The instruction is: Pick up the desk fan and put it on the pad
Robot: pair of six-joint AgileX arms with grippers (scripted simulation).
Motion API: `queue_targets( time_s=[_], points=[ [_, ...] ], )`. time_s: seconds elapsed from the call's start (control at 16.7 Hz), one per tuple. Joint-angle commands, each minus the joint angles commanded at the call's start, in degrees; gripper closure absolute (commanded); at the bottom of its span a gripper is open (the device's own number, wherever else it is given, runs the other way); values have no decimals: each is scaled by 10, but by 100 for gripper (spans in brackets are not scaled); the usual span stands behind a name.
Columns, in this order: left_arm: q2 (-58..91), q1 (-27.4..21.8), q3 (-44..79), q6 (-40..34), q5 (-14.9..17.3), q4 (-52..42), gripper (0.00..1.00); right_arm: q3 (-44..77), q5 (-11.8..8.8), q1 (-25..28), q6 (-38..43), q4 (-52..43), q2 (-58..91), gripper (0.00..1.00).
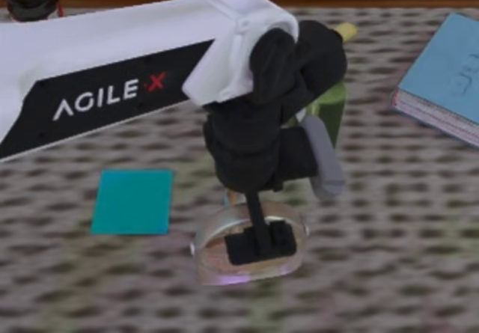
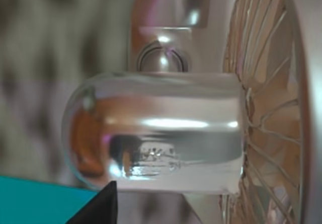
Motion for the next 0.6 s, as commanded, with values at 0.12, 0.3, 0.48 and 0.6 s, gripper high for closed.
queue_targets(
  time_s=[0.12, 0.3, 0.48, 0.6],
  points=[
    [0, 0, 0, 0, 0, 0, 23, 0, 0, 0, 0, 0, 0, 0],
    [0, 0, 0, 0, 0, 0, 45, 0, 0, 0, 0, 0, 0, 0],
    [0, 0, 0, 0, 0, 0, 68, 0, 0, 0, 0, 0, 0, 0],
    [0, 0, 0, 0, 0, 0, 83, 0, 0, 0, 0, 0, 0, 0]
  ],
)
